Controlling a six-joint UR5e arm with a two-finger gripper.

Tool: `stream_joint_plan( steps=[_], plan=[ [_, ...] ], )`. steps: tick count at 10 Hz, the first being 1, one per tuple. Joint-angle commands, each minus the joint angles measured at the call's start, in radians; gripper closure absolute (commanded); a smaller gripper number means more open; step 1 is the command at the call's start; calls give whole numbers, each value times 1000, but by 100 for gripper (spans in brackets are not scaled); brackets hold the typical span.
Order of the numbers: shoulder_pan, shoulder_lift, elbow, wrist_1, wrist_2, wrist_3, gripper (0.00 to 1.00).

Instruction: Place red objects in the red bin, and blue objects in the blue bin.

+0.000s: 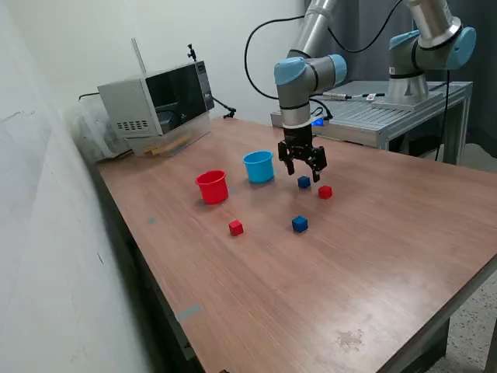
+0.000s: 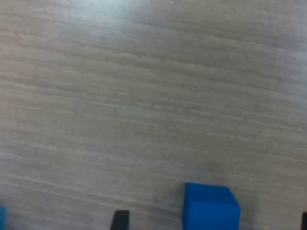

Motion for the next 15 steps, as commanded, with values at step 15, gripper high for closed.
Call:
stream_joint_plan(
  steps=[15],
  plan=[
    [-90, -213, -44, 109, 55, -54, 100]
  ],
)
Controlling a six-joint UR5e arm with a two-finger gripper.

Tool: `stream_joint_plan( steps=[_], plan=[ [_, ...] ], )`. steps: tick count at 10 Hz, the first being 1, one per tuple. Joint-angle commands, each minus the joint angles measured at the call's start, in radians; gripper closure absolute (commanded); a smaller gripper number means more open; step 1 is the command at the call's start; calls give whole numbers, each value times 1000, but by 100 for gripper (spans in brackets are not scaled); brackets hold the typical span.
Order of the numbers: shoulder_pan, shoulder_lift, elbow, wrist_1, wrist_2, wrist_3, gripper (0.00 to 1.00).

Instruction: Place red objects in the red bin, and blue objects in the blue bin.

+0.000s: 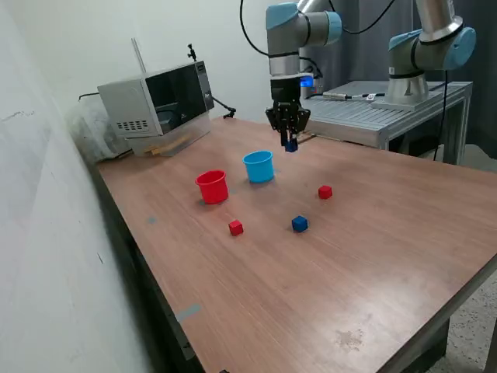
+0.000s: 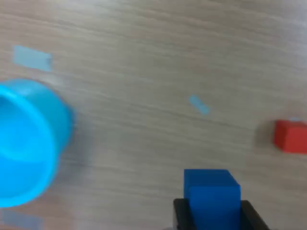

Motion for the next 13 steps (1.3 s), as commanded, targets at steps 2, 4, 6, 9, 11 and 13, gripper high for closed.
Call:
stream_joint_plan(
  steps=[2, 4, 6, 9, 11, 13],
  plan=[
    [-132, -1, -33, 17, 1, 0, 100],
    [-182, 25, -47, 18, 2, 0, 100],
    [-183, 42, -52, 17, 4, -9, 100],
    [-182, 44, -47, 17, 7, -13, 0],
    [-182, 42, -47, 15, 7, -28, 0],
    [-182, 36, -47, 18, 4, -29, 0]
  ],
)
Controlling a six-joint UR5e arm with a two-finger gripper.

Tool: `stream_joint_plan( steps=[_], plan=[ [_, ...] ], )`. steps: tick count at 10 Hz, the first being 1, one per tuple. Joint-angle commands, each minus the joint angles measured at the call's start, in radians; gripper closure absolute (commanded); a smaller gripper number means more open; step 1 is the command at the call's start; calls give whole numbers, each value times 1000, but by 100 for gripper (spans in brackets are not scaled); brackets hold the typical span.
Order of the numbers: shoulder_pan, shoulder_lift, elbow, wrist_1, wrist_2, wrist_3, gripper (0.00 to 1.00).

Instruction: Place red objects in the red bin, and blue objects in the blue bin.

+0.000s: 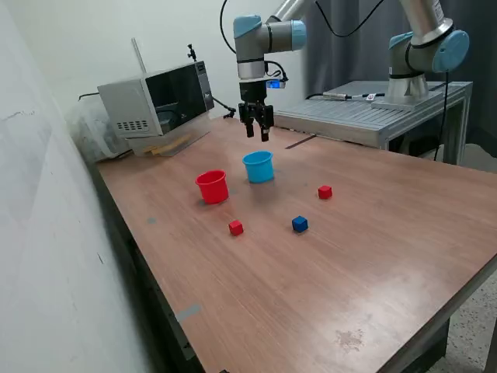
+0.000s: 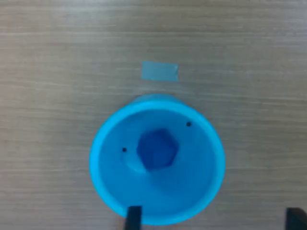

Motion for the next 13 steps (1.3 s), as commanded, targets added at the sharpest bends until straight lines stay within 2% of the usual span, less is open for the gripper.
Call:
stream_joint_plan(
  steps=[1, 2, 3, 5, 8, 10, 13],
  plan=[
    [9, -31, 2, 7, -5, -2, 0],
    [26, -82, 3, 63, -2, -2, 0],
    [84, -139, 3, 127, -2, -1, 0],
    [242, -265, 2, 232, -5, 27, 0],
    [406, -367, -61, 355, -9, 151, 0],
    [439, -352, -96, 352, 0, 188, 0],
    [439, -194, -230, 289, 0, 260, 0]
  ],
)
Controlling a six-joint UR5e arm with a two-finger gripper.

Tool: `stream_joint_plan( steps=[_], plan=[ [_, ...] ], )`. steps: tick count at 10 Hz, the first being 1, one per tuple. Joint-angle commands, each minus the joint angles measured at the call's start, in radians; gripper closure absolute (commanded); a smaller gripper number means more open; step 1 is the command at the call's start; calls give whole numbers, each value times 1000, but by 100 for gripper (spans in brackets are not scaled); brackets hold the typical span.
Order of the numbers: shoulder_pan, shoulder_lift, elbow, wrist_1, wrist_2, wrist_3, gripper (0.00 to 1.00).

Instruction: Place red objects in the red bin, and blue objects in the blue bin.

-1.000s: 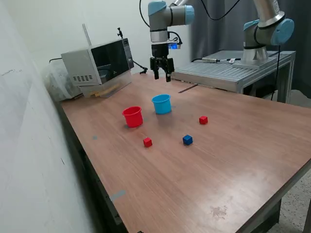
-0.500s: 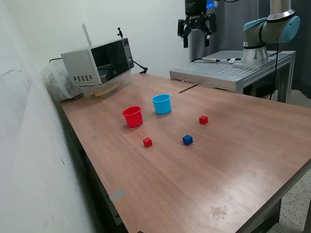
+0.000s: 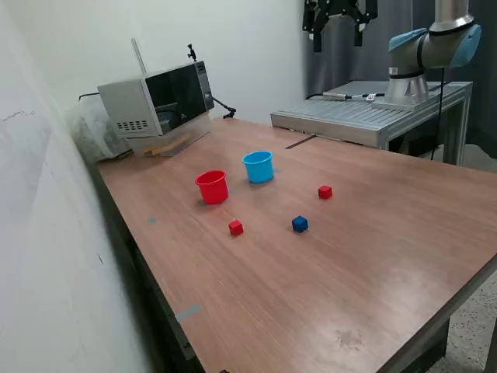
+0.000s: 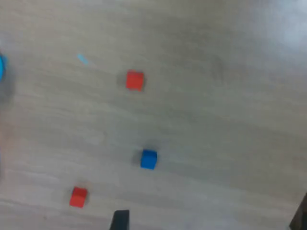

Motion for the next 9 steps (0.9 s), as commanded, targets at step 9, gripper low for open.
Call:
stream_joint_plan(
  steps=[9],
  plan=[
    [-17, 582, -233, -279, -7, 78, 0]
  ],
)
